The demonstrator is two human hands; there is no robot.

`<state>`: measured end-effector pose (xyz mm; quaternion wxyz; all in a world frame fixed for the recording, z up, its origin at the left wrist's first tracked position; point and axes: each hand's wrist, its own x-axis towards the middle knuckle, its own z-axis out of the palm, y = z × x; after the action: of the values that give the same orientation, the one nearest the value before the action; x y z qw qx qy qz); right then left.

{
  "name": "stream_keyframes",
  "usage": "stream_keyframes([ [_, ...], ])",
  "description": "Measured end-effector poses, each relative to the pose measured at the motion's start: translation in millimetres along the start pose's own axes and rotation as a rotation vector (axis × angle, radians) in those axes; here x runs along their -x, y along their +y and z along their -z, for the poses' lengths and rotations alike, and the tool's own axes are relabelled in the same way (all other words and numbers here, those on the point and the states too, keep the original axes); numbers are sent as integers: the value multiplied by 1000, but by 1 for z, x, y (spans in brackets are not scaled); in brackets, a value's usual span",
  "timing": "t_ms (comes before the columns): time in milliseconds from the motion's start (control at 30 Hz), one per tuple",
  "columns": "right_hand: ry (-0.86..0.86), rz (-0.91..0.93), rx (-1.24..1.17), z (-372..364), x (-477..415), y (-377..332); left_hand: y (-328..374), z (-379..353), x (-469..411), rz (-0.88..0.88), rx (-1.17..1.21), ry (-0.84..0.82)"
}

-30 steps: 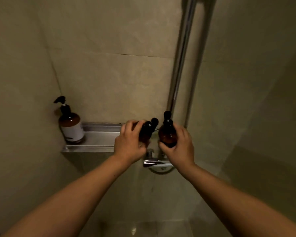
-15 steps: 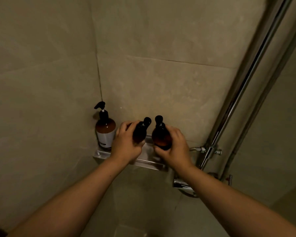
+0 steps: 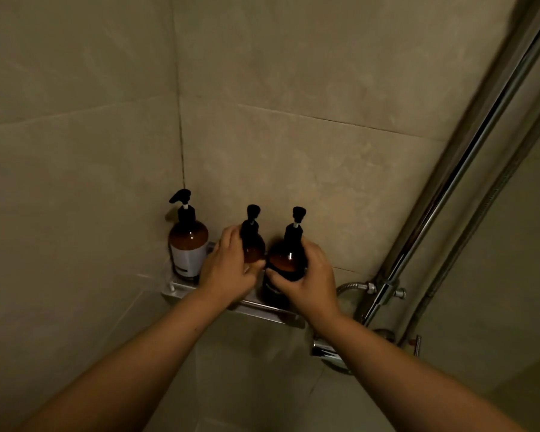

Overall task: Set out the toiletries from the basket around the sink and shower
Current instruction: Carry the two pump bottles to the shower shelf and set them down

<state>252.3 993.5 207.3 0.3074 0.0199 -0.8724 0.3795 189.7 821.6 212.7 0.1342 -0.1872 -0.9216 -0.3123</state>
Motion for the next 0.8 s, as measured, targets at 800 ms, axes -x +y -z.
stream_keyframes([
  [800,-178,228,343,-29,30,-9,-17,-11,29,-82,-576,90],
])
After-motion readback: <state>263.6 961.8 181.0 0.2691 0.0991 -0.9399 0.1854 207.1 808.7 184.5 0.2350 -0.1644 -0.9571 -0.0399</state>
